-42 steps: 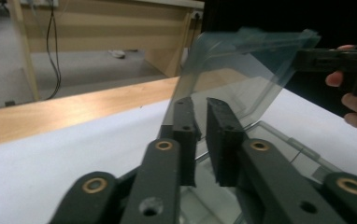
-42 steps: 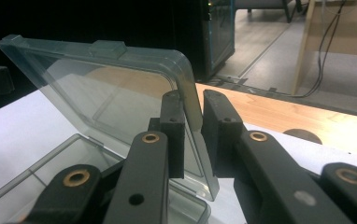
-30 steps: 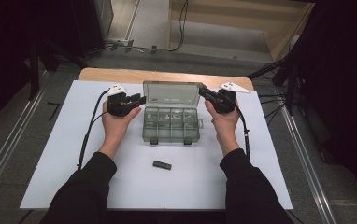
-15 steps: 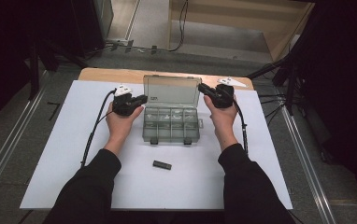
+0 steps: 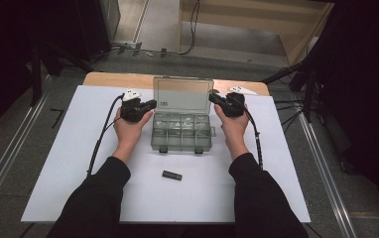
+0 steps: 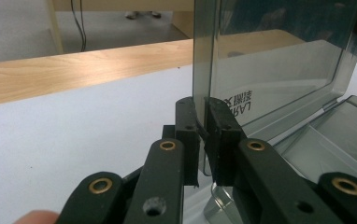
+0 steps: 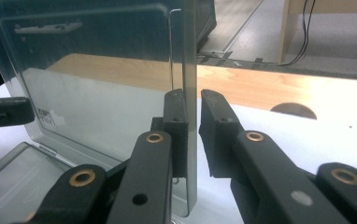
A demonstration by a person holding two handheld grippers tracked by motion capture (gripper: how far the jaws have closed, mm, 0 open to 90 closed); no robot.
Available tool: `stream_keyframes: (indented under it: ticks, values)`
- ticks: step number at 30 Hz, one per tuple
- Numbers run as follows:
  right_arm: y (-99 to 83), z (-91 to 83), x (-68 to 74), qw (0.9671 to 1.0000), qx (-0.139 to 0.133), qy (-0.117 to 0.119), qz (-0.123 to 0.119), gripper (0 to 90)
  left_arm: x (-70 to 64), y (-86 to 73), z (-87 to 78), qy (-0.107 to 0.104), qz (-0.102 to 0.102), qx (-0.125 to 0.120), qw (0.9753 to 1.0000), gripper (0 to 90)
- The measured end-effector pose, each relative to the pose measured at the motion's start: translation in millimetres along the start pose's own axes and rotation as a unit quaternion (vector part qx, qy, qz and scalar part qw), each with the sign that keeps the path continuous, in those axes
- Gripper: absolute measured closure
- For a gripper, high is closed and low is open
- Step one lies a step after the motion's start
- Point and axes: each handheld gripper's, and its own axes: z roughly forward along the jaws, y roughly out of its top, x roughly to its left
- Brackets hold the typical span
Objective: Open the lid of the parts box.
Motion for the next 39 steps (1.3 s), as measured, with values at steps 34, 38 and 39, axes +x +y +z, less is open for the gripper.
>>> stream_keyframes:
  ticks: [34, 38, 39]
  values:
    - [-25.7, 14.5, -10.0, 0.996, 0.027, 0.016, 0.084, 80.9, 9.4, 0.1, 10.2, -0.016, -0.07, 0.005, 0.9974, 82.9]
    - [-26.5, 15.3, -10.5, 0.9957, 0.027, 0.016, 0.087, 80.9, 10.9, -1.2, 11.6, -0.02, -0.082, 0.005, 0.9965, 82.4]
    - [-27.1, 15.9, -11.0, 0.9954, 0.029, 0.016, 0.09, 80.9, 11.5, -1.8, 12.4, -0.021, -0.084, 0.008, 0.9962, 81.5]
